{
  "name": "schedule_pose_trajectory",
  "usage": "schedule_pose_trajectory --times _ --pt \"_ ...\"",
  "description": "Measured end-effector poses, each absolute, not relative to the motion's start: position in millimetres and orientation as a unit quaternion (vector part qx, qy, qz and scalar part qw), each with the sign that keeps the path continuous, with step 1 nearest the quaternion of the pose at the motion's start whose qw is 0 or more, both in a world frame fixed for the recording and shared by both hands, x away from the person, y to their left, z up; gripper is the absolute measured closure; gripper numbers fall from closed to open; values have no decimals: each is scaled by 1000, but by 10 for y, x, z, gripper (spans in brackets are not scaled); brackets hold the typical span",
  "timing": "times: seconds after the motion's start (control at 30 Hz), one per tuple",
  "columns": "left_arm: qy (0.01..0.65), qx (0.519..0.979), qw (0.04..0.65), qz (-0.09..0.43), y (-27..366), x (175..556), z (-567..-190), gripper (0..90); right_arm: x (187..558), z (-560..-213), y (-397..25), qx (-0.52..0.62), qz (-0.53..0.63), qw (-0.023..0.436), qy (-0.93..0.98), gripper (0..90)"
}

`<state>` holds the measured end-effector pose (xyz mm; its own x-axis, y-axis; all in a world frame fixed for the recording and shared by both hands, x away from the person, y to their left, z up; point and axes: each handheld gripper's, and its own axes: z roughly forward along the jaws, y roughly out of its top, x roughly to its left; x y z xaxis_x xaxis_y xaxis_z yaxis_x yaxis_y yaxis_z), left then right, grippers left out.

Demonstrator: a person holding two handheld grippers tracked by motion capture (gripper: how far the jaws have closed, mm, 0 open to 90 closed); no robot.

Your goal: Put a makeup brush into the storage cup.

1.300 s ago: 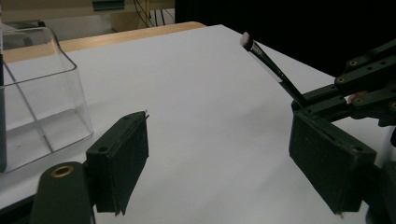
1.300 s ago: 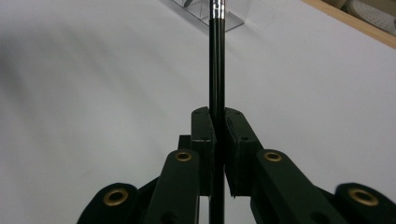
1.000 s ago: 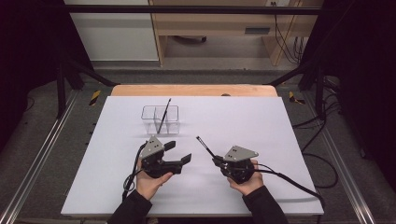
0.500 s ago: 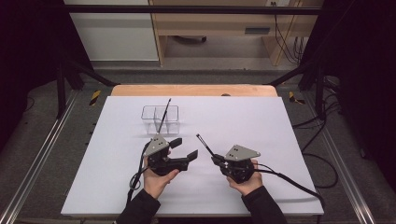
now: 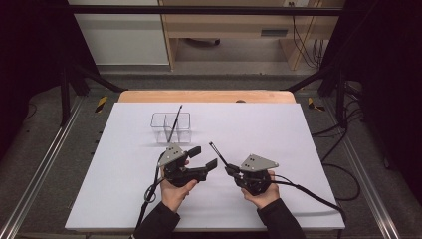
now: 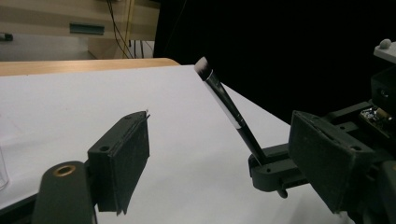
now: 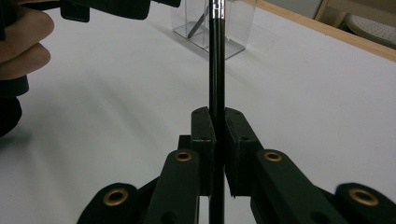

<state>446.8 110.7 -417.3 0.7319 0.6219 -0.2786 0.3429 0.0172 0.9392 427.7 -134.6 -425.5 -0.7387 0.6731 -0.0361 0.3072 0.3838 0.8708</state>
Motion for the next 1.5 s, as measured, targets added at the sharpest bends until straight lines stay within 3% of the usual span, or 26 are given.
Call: schedule_pose_trajectory --times 0.87,1.5 --pt "350 674 643 95 926 4489 -4204 294 4269 -4261 -1326 305 482 189 799 838" --pt "372 659 649 75 901 4496 -4247 529 4259 -4254 -1322 305 490 187 795 838"
